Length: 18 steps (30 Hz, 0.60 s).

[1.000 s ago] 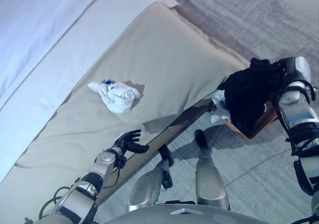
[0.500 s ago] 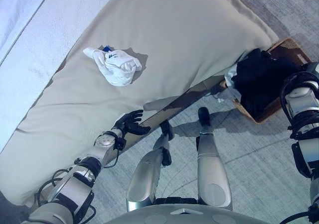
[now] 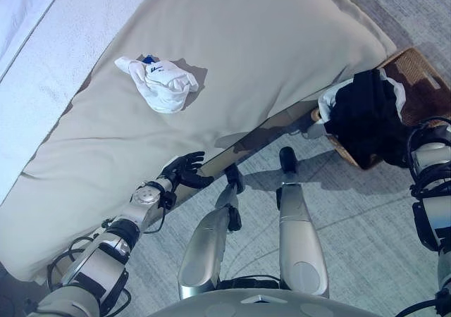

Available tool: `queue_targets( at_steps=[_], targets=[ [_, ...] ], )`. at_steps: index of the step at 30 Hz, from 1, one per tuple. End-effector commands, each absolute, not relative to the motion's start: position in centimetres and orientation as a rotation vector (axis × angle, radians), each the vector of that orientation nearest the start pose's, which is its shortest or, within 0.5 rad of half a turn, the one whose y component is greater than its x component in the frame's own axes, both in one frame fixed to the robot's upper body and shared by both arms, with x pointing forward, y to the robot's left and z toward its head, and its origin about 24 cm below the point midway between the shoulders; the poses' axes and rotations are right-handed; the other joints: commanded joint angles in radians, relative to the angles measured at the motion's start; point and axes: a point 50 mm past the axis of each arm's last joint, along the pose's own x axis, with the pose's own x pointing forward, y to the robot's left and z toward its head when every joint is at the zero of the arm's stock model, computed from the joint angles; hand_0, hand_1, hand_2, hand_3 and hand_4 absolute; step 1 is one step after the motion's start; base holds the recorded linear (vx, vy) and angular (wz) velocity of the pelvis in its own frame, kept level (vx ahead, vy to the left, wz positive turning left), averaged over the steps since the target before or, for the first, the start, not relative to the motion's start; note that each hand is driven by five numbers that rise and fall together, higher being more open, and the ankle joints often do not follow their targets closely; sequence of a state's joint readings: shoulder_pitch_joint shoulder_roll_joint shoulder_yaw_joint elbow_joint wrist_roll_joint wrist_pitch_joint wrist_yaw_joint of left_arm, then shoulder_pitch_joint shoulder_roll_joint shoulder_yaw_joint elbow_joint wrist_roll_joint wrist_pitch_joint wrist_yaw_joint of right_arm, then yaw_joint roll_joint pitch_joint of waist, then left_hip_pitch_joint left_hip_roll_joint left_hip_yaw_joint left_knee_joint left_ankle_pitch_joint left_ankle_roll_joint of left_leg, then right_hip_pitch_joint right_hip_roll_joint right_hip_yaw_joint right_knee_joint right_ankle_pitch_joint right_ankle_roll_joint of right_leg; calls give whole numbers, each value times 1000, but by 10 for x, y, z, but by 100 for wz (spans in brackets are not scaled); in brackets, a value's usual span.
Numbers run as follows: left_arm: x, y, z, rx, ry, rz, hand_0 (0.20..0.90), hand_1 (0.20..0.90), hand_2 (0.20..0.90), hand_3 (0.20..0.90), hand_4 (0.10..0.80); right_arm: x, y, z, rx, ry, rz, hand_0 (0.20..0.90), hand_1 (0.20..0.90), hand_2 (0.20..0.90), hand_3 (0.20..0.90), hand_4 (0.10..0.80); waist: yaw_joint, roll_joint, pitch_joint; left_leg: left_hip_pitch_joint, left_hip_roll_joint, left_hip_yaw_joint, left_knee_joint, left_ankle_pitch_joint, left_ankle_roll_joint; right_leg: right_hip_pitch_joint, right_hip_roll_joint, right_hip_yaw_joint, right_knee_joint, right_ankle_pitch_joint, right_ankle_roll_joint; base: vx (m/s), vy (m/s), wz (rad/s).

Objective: Pick up the clothes from the bed and place them into the basket

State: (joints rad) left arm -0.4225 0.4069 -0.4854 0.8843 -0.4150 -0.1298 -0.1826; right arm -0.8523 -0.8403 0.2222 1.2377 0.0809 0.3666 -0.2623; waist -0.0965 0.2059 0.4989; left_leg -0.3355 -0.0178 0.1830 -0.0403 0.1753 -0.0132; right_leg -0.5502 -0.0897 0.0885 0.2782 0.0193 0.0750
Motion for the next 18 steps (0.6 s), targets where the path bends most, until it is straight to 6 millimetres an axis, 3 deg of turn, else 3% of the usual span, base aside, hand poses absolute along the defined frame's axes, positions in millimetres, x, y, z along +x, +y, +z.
queue_targets(
  at_steps=[1,5,11,14,18],
  targets=[
    [283,209,-40,201,469,-246,900,900,900,900,800,310,-417,168,-748,373,-926,900,900,900,900,800,-20,-36,17,-2,-14,-44,177,-152,-6,123,28,-98,-118,36,-58,107,164,-1],
    [272,213,-50,155,500,-186,900,900,900,900,800,318,-390,179,-722,185,-867,900,900,900,900,800,-31,-80,-4,32,-12,-36,150,-157,-5,153,36,-89,-149,50,-51,119,174,-1],
    [252,218,-68,89,558,-80,900,900,900,900,800,309,-352,194,-767,-82,-775,900,900,900,900,800,-33,-146,-44,66,-15,-50,123,-168,13,193,46,-75,-176,58,-43,119,185,6],
    [241,221,-78,57,596,-36,900,900,900,900,800,312,-309,215,-781,-277,-589,900,900,900,900,800,-14,-175,-61,75,-25,-70,125,-174,23,211,39,-79,-183,60,-36,96,192,22],
    [231,224,-87,42,643,-12,900,900,900,900,800,322,-271,219,-891,-354,-365,900,900,900,900,800,37,-200,-71,64,-44,-107,165,-187,37,221,21,-100,-150,43,-33,77,188,27]
  ],
)
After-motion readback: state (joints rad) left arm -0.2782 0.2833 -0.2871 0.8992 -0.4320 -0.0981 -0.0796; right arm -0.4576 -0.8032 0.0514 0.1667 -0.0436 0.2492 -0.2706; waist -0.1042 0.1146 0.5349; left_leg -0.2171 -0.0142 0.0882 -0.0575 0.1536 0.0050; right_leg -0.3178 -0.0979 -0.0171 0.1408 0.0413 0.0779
